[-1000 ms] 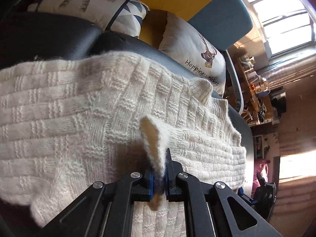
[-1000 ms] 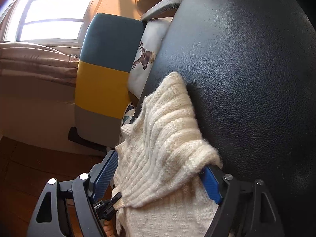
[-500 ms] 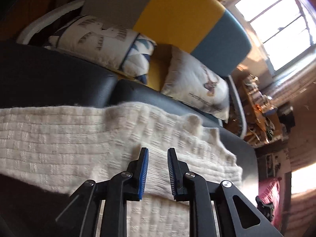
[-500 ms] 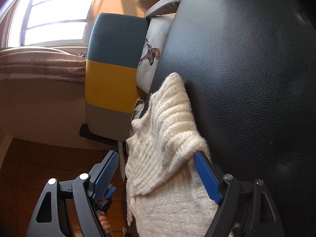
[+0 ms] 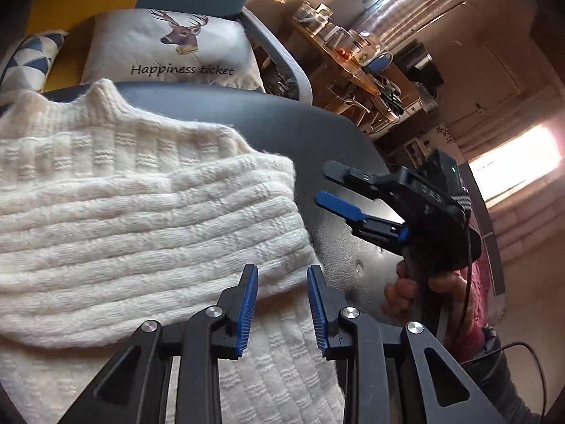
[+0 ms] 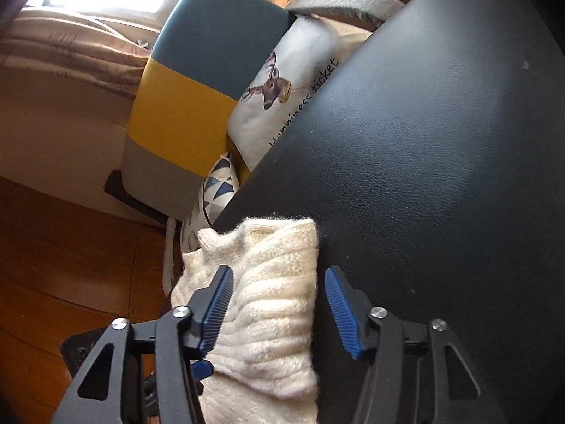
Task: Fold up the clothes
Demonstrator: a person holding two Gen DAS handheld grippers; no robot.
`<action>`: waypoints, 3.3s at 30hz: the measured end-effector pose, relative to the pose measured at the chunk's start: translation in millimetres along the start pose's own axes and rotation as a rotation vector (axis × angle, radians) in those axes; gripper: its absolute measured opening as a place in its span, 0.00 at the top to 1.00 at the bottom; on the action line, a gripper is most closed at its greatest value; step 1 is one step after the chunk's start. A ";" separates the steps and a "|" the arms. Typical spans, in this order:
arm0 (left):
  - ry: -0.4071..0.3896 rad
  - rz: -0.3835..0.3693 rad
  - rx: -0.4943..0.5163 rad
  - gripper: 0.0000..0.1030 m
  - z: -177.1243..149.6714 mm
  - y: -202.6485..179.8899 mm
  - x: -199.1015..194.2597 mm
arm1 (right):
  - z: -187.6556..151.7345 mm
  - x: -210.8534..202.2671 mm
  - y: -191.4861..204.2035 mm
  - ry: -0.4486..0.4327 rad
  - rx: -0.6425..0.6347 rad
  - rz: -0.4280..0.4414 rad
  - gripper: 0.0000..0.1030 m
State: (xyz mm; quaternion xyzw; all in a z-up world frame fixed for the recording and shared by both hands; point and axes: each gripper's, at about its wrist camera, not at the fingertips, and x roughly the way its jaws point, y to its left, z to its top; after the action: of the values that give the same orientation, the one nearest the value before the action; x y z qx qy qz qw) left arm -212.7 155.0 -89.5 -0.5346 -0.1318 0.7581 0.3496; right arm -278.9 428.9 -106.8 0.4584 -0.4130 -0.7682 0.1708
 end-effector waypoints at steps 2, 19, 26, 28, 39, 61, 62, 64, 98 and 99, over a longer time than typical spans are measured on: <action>0.006 0.014 0.018 0.73 0.5 -4.4 11.8 | 8.6 17.8 0.4 0.044 -0.023 -0.033 0.50; 0.094 0.068 0.078 0.73 -4.5 4.6 53.3 | 12.1 69.7 61.5 0.151 -0.584 -0.462 0.90; 0.028 0.013 0.024 0.73 34.0 10.6 23.3 | 14.2 10.4 31.5 0.121 -0.302 -0.106 0.73; 0.011 0.000 0.017 0.70 56.0 12.4 16.6 | -1.1 -13.1 20.2 0.125 -0.228 -0.005 0.71; 0.146 0.096 0.203 0.55 132.6 -18.1 66.1 | -147.4 -26.1 62.3 0.013 -0.939 -0.476 0.69; 0.116 0.215 0.332 0.93 111.9 -25.8 124.1 | -172.5 17.3 80.6 0.095 -1.101 -0.497 0.88; 0.103 0.200 0.304 0.92 115.1 -23.1 117.3 | -167.4 9.9 79.5 0.079 -1.063 -0.473 0.86; 0.071 0.174 0.253 0.91 122.1 -16.7 102.1 | -157.0 -7.7 76.3 0.034 -0.984 -0.428 0.76; 0.031 0.224 0.088 0.82 48.7 81.1 28.7 | -107.8 13.5 73.6 0.316 -0.879 -0.503 0.73; 0.034 0.207 0.065 0.82 49.8 84.7 28.1 | -107.2 4.5 69.7 0.275 -0.785 -0.461 0.73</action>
State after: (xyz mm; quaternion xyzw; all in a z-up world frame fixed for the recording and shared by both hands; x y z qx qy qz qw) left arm -295.9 121.4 -138.7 -0.5467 -0.0451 0.7847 0.2887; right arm -198.7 333.0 -79.7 0.5364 0.0473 -0.8162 0.2094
